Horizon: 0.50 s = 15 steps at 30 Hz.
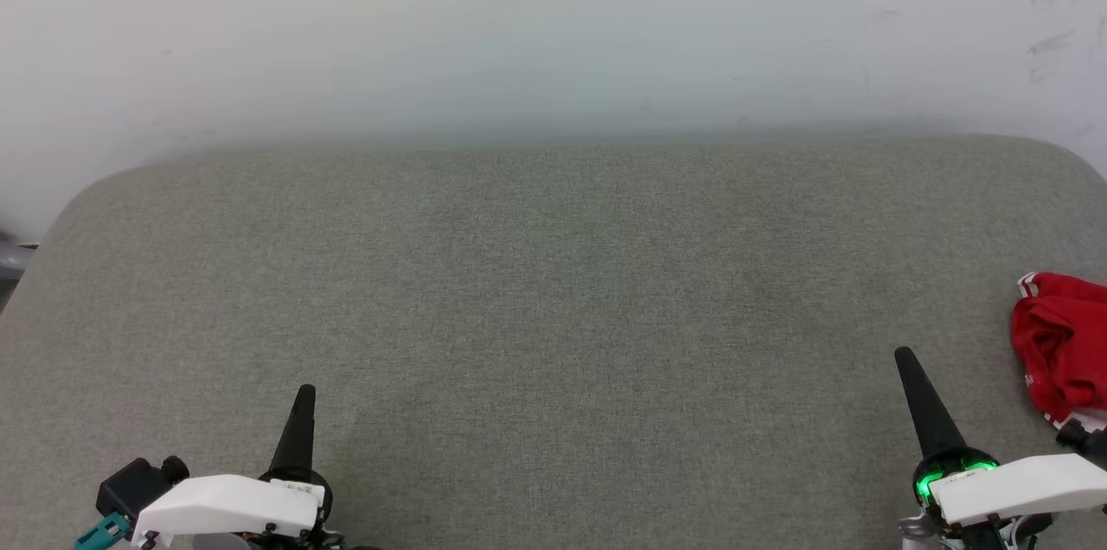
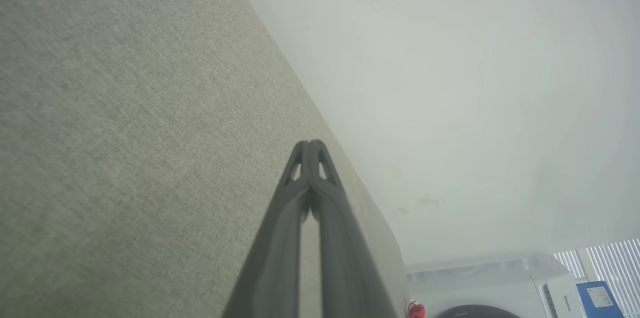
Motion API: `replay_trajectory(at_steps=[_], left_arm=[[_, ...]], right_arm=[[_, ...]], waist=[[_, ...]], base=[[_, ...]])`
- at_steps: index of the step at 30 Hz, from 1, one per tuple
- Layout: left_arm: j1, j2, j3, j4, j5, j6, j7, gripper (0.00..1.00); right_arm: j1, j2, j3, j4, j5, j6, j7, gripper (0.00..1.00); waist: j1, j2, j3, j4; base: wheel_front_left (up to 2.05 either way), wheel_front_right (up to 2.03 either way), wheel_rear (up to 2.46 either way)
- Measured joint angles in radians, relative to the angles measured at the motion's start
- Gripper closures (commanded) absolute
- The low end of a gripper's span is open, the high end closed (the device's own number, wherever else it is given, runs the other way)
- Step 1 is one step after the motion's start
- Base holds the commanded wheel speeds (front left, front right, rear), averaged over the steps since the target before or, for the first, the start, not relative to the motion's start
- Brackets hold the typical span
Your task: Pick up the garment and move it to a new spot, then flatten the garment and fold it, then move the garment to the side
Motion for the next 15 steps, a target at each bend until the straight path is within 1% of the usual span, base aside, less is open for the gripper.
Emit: replay_trajectory(at_steps=[15], left_arm=[[-0.022,-0.003,0.012,0.003,-0.146,-0.009,0.036,1.00]], right_arm=[[-0.038,0.000,-0.009,0.040,0.146,0.000,0.009,1.00]], waist=[[0.0000,0.0000,0.004,0.003]], base=[[0.00,0.00,0.00]])
